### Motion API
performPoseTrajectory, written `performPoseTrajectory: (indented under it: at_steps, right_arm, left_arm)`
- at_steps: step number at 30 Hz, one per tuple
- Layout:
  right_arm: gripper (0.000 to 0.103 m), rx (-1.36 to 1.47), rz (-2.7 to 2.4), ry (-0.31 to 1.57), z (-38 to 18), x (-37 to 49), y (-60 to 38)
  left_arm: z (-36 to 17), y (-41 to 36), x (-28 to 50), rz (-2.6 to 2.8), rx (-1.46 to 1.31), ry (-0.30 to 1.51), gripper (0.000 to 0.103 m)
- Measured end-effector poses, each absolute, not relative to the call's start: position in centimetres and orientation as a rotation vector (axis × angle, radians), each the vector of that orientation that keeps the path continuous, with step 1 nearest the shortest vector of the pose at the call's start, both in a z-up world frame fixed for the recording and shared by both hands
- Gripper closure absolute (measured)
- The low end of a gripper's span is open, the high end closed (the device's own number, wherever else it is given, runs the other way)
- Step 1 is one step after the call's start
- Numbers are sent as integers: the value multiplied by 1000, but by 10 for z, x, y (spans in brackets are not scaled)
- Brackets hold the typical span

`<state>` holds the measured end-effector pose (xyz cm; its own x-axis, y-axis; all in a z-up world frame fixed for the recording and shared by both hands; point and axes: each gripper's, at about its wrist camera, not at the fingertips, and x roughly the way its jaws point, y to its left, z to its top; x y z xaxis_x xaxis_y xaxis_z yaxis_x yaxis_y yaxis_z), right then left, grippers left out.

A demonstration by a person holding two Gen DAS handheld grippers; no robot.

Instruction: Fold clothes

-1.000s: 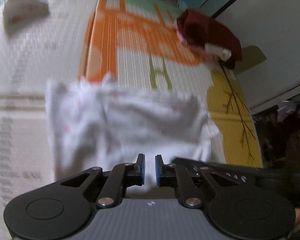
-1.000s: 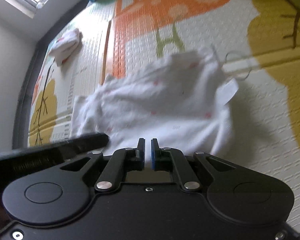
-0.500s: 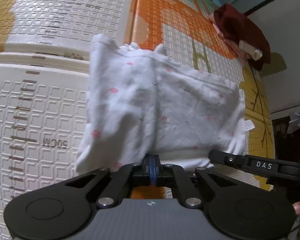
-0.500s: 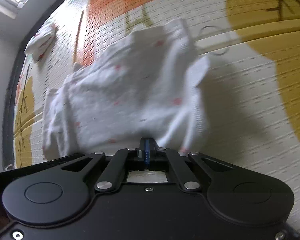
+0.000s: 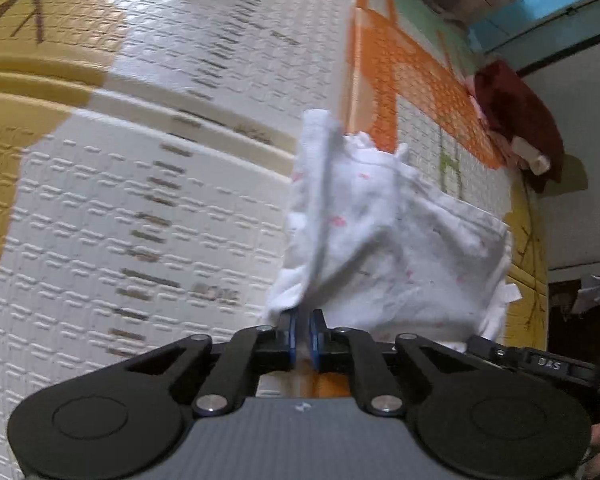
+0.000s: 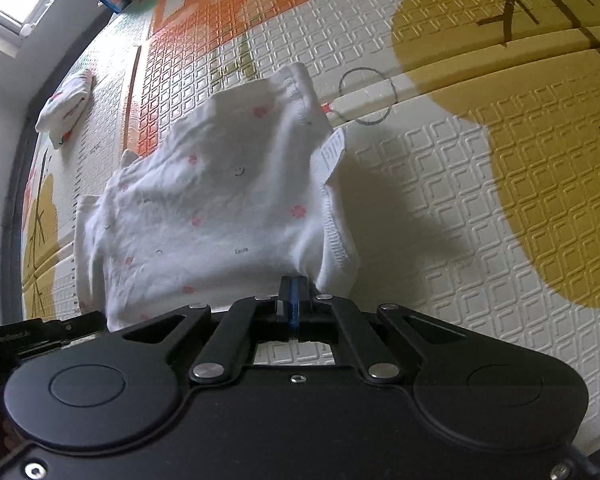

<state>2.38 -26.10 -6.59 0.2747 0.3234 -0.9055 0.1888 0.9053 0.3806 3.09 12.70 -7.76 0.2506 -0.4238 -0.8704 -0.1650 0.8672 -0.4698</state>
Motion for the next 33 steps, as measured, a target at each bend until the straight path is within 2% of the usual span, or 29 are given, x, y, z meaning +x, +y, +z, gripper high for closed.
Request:
performPoseTrajectory:
  at_steps: [2, 3, 4, 8, 17, 22, 33]
  right_arm:
    - [103, 446, 76, 1298, -63, 23, -263]
    - [103, 436, 65, 1296, -62, 24, -266]
    - [103, 426, 49, 1296, -61, 23, -269]
    - [102, 431, 7, 1292, -60, 25, -281]
    - [102, 427, 65, 1125, -7, 38, -270]
    - [102, 413, 136, 1081, 15, 56, -247]
    - [101, 382, 180, 1144, -14, 85, -203]
  left_arm:
    - [-77, 133, 30, -152, -509, 1322, 95]
    - [-77, 135, 29, -122, -484, 1322, 88]
    - [-77, 138, 30, -108, -482, 1324, 86]
    - [-69, 142, 33, -90, -473, 1323, 81]
    - [-11, 117, 49, -181, -409, 1167, 82]
    - [4, 91, 63, -236, -382, 1130, 82]
    - [-26, 54, 92, -273, -337, 1178, 82]
